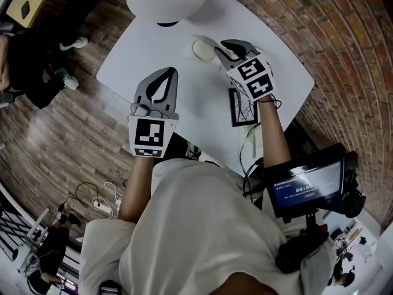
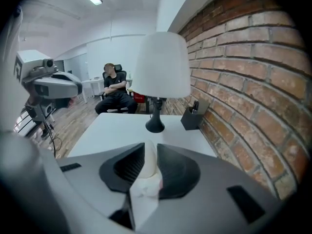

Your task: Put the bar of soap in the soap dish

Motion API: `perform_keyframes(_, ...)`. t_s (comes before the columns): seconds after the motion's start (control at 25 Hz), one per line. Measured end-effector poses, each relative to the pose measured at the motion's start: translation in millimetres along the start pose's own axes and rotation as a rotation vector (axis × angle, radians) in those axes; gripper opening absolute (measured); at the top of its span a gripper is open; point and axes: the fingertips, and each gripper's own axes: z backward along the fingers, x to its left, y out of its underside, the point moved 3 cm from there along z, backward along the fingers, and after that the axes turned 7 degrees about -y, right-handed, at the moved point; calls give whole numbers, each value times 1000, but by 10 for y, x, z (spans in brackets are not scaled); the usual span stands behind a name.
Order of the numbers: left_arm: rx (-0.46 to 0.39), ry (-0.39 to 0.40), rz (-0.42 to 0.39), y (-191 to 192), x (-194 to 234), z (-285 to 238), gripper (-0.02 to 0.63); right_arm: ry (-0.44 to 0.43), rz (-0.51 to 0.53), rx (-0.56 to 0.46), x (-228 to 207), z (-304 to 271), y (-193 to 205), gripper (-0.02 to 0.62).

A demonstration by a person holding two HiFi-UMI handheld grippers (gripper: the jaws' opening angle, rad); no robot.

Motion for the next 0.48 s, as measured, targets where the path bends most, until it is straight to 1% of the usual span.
perform_keyframes(0.32, -29, 15, -14, -76, -113, 121, 8, 94, -23, -80, 67, 351, -98, 12)
perform_keyframes(0.48, -48, 19, -22, -125, -147, 211, 7, 115, -6, -84, 173, 478, -133, 6)
